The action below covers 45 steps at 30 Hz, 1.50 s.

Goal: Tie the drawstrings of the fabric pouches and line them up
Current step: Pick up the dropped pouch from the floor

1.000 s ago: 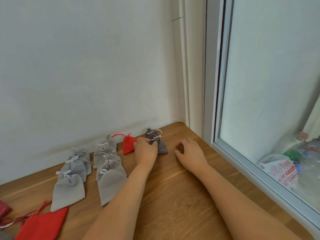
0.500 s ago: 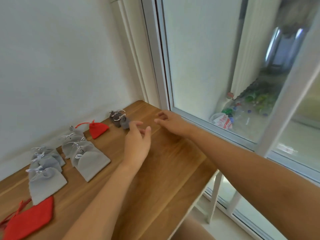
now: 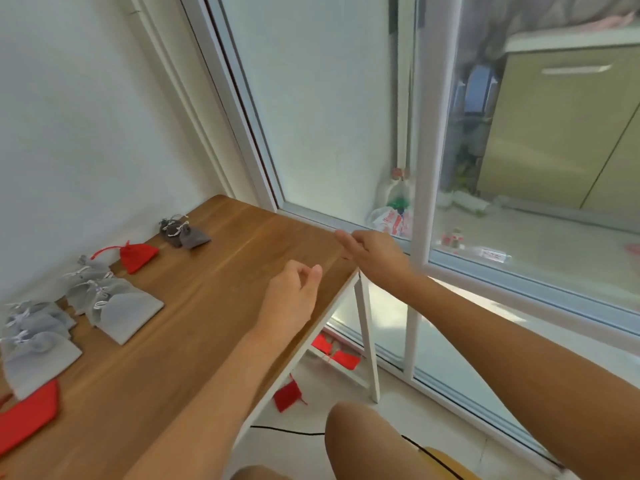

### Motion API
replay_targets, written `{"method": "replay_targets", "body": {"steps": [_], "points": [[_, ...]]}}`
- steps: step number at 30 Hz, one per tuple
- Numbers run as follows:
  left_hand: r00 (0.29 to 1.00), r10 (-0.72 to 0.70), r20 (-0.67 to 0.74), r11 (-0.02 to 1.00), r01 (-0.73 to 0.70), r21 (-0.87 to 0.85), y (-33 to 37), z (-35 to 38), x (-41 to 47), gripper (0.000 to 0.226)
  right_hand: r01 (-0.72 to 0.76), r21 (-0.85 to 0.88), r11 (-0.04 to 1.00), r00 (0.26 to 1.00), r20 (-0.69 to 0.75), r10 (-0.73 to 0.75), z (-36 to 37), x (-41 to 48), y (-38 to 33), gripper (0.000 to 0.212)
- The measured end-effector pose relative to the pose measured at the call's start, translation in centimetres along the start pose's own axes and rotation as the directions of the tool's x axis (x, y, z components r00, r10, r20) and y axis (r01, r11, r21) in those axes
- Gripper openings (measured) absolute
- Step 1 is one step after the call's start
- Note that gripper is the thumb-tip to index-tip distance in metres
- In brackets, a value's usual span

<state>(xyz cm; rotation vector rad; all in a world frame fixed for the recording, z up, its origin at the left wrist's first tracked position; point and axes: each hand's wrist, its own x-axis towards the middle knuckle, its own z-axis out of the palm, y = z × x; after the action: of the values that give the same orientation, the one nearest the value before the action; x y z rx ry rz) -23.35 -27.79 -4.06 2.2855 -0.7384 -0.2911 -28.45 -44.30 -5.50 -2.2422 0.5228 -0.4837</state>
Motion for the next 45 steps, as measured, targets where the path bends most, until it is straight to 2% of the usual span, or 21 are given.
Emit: {"method": "replay_targets", "body": {"steps": [4,7,9,12,15,18,21,24,28,33,37,42,45], "points": [[0.992,0.049,0.117,0.997,-0.042,-0.06,1.2,2.9,-2.4,0.017,0.036,0.066,0.997,0.999,-0.038,-0.034,-1.0,-2.6,2.5,0.05],[0.97,0.022,0.242,0.998,-0.006,-0.064,1.0,6.3,-3.5,0.013,-0.002,0.098,0.995,0.997,-0.076,0.009,-1.3,-3.9,4.6,0.043],[0.961,-0.025,0.276,0.999,0.032,-0.021,-0.1,8.8,-3.7,0.014,-0.05,0.123,0.991,0.994,-0.086,0.061,-1.0,-4.7,6.2,0.037],[0.968,-0.131,0.213,0.991,0.123,0.051,-3.1,11.7,-2.9,0.011,-0.138,0.103,0.985,0.99,-0.016,0.14,0.6,-6.1,9.2,0.031],[0.955,-0.251,0.157,0.968,0.252,0.016,-6.3,13.0,-1.7,0.011,-0.224,0.091,0.97,0.974,0.049,0.221,3.0,-7.2,12.0,0.023],[0.937,-0.309,0.162,0.951,0.308,0.034,-8.7,14.5,-0.5,0.018,-0.241,-0.012,0.971,0.948,0.212,0.238,5.8,-7.4,14.6,0.011],[0.916,-0.371,0.152,0.928,0.37,0.034,-11.0,16.5,0.4,0.021,-0.186,-0.137,0.973,0.881,0.416,0.226,8.8,-7.1,17.2,0.032],[0.906,-0.399,0.14,0.916,0.4,0.024,-13.2,18.3,0.5,0.024,-0.136,-0.187,0.973,0.835,0.506,0.214,11.1,-7.1,18.8,0.041],[0.904,-0.419,0.08,0.908,0.417,0.045,-15.8,20.2,0.0,0.025,-0.12,-0.196,0.973,0.824,0.527,0.208,13.1,-7.5,20.5,0.036],[0.896,-0.443,-0.024,0.896,0.443,0.039,-17.8,21.3,-0.6,0.025,-0.172,-0.21,0.962,0.848,0.466,0.253,14.1,-7.3,21.4,0.034],[0.888,-0.456,-0.061,0.889,0.458,0.015,-18.7,21.2,-0.1,0.026,-0.104,-0.232,0.967,0.851,0.483,0.208,15.3,-6.0,21.8,0.023],[0.894,-0.436,-0.1,0.898,0.439,0.015,-19.8,20.8,0.9,0.027,-0.079,-0.192,0.978,0.846,0.505,0.168,16.6,-5.1,22.4,0.029],[0.895,-0.434,-0.103,0.898,0.439,0.028,-19.8,20.1,1.8,0.019,-0.105,-0.136,0.985,0.842,0.516,0.161,16.8,-5.5,22.4,0.017]]}}
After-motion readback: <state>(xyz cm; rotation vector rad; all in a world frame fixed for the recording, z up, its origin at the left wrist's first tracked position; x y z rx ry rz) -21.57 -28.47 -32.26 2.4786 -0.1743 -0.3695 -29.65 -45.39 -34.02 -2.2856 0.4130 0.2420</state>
